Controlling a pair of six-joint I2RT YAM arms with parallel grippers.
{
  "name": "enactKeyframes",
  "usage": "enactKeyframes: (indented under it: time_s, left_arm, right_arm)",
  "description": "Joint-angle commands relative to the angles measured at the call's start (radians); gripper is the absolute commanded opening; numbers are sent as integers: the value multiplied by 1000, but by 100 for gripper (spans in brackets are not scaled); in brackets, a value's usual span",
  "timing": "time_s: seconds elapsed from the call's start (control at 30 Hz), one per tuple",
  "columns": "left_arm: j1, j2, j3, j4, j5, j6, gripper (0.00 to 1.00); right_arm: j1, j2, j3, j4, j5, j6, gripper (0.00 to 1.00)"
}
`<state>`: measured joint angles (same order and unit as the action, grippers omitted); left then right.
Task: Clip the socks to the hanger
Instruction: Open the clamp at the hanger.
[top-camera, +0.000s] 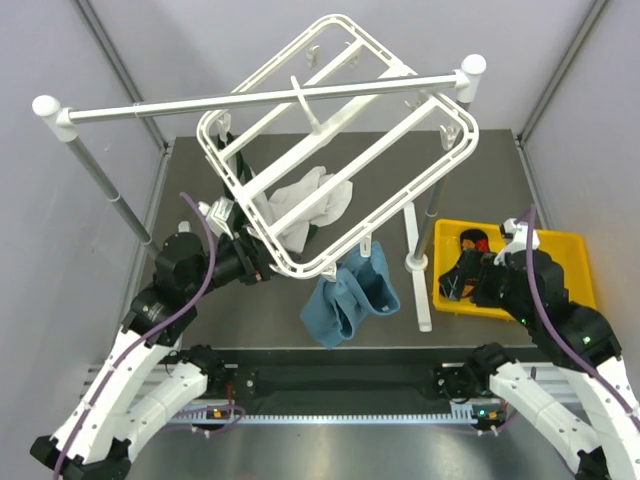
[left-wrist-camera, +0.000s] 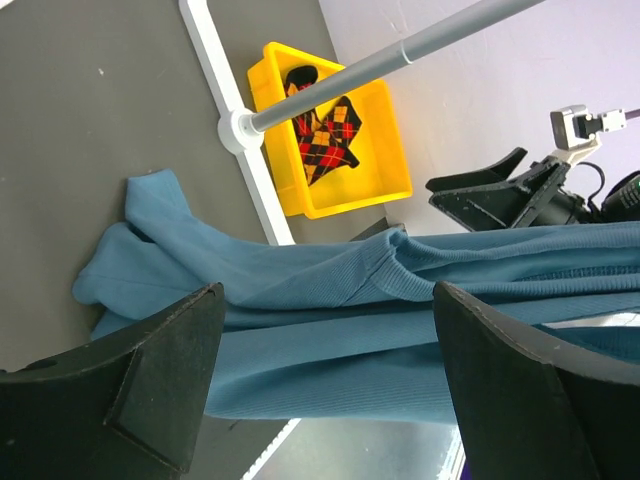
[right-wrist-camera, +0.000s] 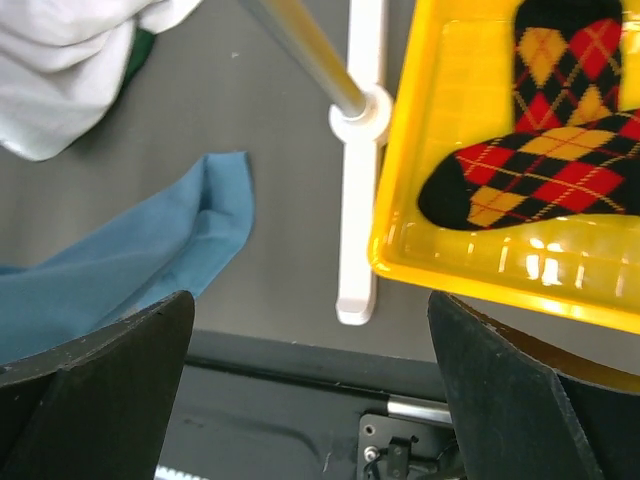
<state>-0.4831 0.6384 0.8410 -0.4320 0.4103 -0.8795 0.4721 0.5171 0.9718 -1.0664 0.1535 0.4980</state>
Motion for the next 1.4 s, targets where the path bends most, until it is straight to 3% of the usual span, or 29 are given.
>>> enactKeyframes:
  time_s: [0.0, 0.17, 0.27, 0.33, 0.43, 0.6, 0.77, 1.0, 1.07, 1.17, 1.23, 1.3, 1.37]
  left_arm:
    - [5, 32, 47, 61, 47, 11, 89]
    - [-6, 73, 56, 105, 42, 19, 89]
    - [-73, 119, 84, 107, -20, 46, 88]
    - [-175, 144, 93, 140, -111, 72, 84]
    - [-299, 118, 73, 293, -191, 102, 74]
    - [-368, 25, -40, 470, -231, 100, 72]
    - [-367, -25, -92, 373, -315, 83, 71]
    - [-367, -126, -174, 257, -390, 48, 75]
    - [-367, -123, -174, 233, -403, 47, 76]
    - [-367, -128, -129, 81, -542, 36, 77]
    - [-367, -144, -102, -40, -651, 11, 77]
    - [-367, -193, -106, -63, -674, 7, 78]
    - [-367, -256, -125, -68, -677, -1, 78]
  right_arm:
    - [-12, -61, 30, 23, -101, -3, 100]
    - [-12, -157, 76, 68, -232, -82, 100]
    - [-12, -103, 117, 62, -350, -151, 100]
    - [-12, -56, 134, 69, -487, -180, 100]
    - [-12, -6, 163, 124, -697, -207, 100]
    - [-10, 44, 292, 128, -744, -251, 100]
    - [-12, 129, 298, 212, -893, -216, 95]
    - [-6, 116, 236, 385, -1005, -138, 94]
    - [13, 109, 178, 431, -1003, -84, 93]
    - [109, 106, 127, 460, -924, -64, 92]
    - [239, 113, 101, 482, -814, -44, 91]
    - [356, 130, 56, 520, -659, -29, 89]
    - [555, 170, 50, 511, -510, -50, 89]
